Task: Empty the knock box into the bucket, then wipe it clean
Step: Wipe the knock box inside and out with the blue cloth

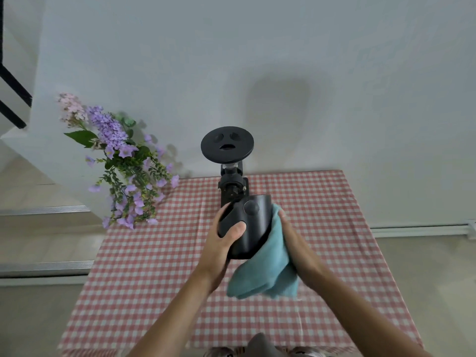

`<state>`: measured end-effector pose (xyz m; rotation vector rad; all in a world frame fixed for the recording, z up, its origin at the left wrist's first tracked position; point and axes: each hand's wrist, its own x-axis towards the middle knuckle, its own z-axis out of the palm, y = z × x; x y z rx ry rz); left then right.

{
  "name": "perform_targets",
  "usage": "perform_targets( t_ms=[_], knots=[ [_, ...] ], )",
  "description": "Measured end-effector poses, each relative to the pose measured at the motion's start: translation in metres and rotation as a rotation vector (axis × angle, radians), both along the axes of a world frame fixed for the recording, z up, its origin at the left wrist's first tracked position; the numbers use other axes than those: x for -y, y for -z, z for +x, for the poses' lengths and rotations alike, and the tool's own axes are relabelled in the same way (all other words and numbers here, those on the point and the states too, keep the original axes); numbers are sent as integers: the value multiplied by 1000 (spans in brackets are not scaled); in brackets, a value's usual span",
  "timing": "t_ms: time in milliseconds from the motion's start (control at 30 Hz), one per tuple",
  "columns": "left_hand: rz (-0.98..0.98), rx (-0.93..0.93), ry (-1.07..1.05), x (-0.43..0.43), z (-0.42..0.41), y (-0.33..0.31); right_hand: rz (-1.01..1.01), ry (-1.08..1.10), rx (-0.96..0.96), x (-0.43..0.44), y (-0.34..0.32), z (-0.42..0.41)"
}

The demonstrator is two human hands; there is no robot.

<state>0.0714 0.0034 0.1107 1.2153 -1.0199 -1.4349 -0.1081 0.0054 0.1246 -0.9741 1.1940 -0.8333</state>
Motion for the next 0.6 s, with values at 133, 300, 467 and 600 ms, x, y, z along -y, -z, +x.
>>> perform_targets(
  t_ms=[133, 300, 467, 600],
  knots=[
    [15, -64, 105, -1, -2, -4, -112, -20, -57, 10, -17, -4],
    [55, 7, -47, 12, 2, 0, -389, -43, -344, -5, -18, 11],
    [120, -105, -16, 11, 0, -2, -211, 8, -142, -6, -10, 9],
    [179, -240, -47, 8, -6, -4, 24, -67, 84, -8, 3, 5]
  ],
)
